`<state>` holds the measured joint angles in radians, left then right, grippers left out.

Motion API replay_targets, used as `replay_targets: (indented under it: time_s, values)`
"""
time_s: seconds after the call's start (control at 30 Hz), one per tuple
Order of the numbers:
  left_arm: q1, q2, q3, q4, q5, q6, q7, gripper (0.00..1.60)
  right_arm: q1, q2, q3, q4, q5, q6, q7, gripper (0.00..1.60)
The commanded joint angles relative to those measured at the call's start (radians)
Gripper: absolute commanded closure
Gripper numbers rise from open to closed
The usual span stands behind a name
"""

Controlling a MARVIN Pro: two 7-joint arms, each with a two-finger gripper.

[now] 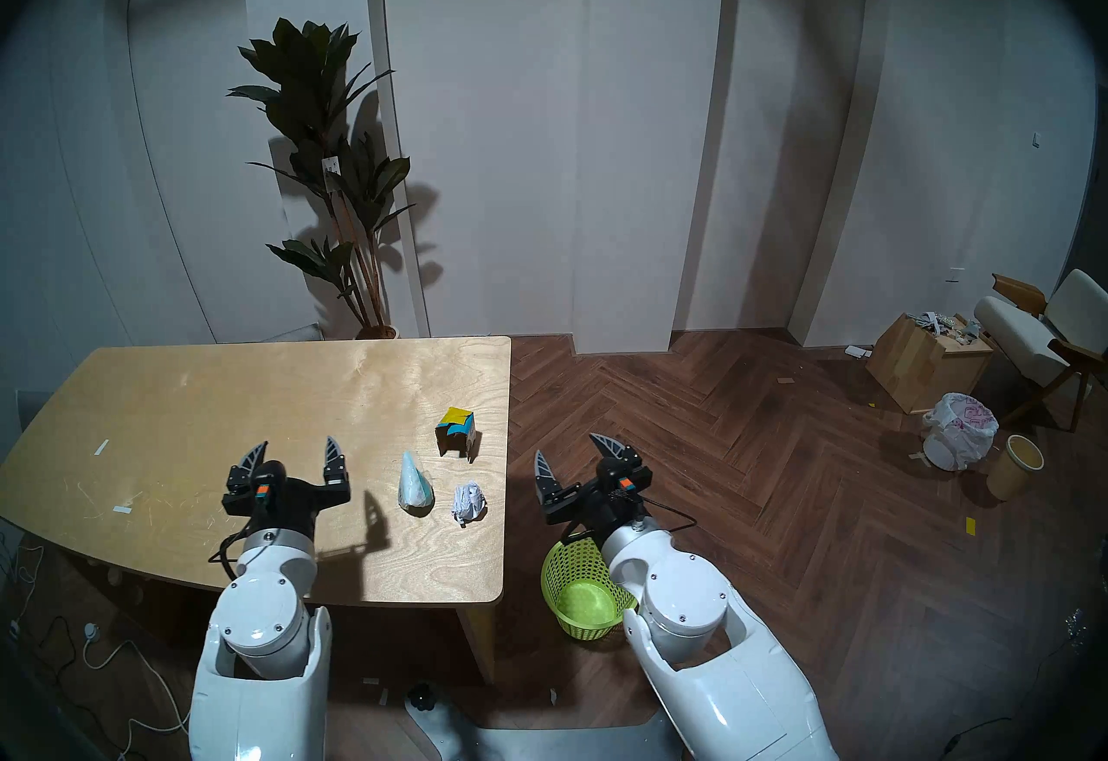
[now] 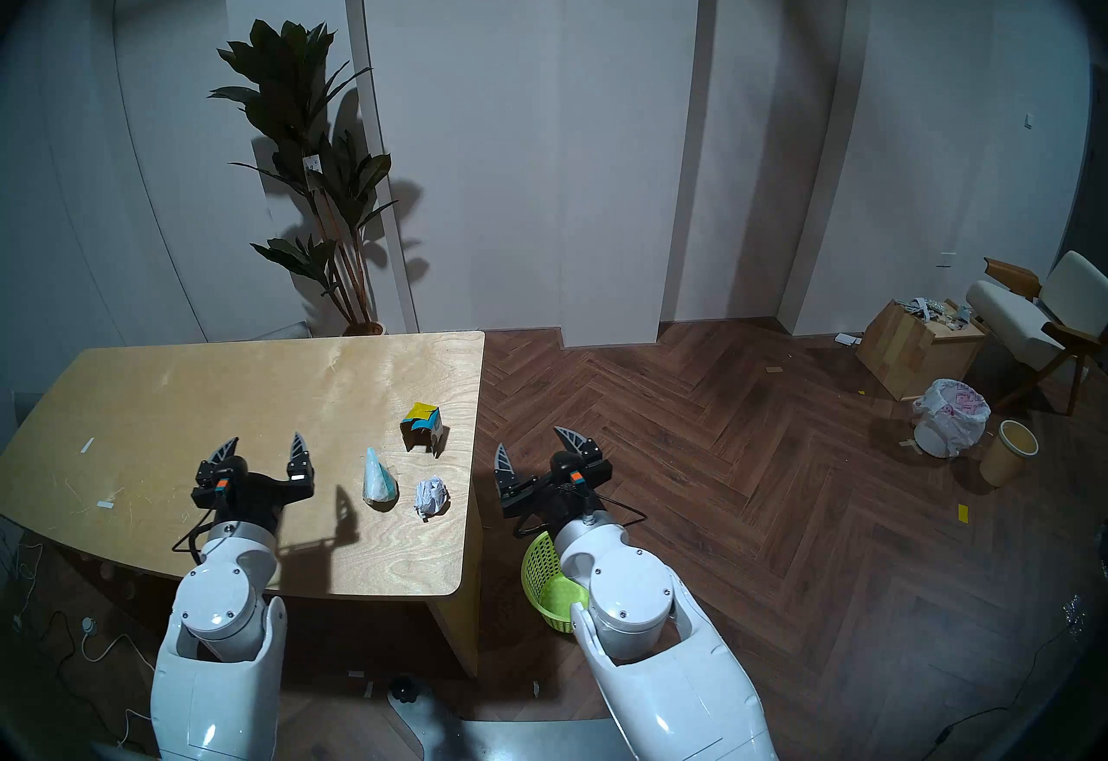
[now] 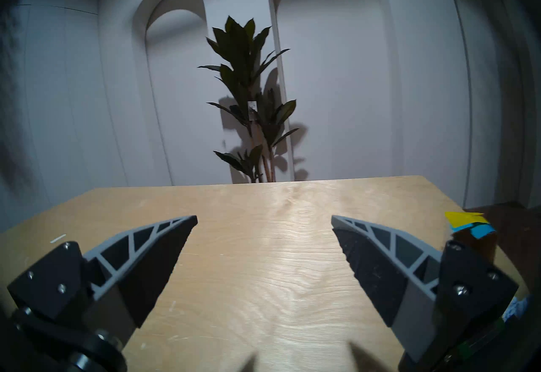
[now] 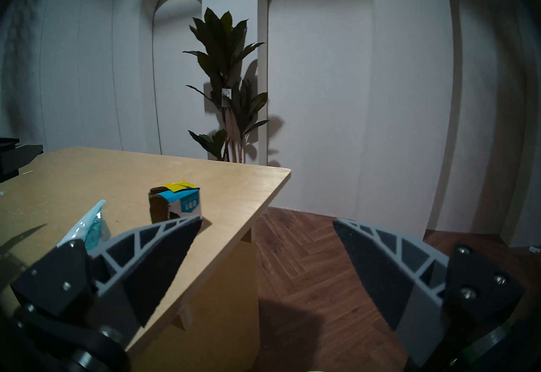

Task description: Put the trash into the trash bin on the ground

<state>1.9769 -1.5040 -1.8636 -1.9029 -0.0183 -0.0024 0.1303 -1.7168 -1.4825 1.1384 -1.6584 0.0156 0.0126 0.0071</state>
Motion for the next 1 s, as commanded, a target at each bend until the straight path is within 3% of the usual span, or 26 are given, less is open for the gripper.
replay_targets:
  time_s: [0.0, 0.47, 0.97]
  values:
    - [0.005, 0.010, -0.048, -0.014, -0.007, -0.008, 0.015, 0.00, 0.111, -0.005, -0.082, 0.014, 0.029, 0.011, -0.037, 0.00]
    - [0.034, -0.002, -0.056, -0.016, -0.033, -0.008, 0.030, 0.00, 0.246, -0.033, -0.214, 0.016, 0.126, 0.095, -0.128, 0.00]
    - [0.044, 0.003, -0.052, -0.021, -0.051, -0.009, 0.042, 0.00, 0.415, -0.112, -0.359, 0.204, 0.273, 0.146, -0.322, 0.00]
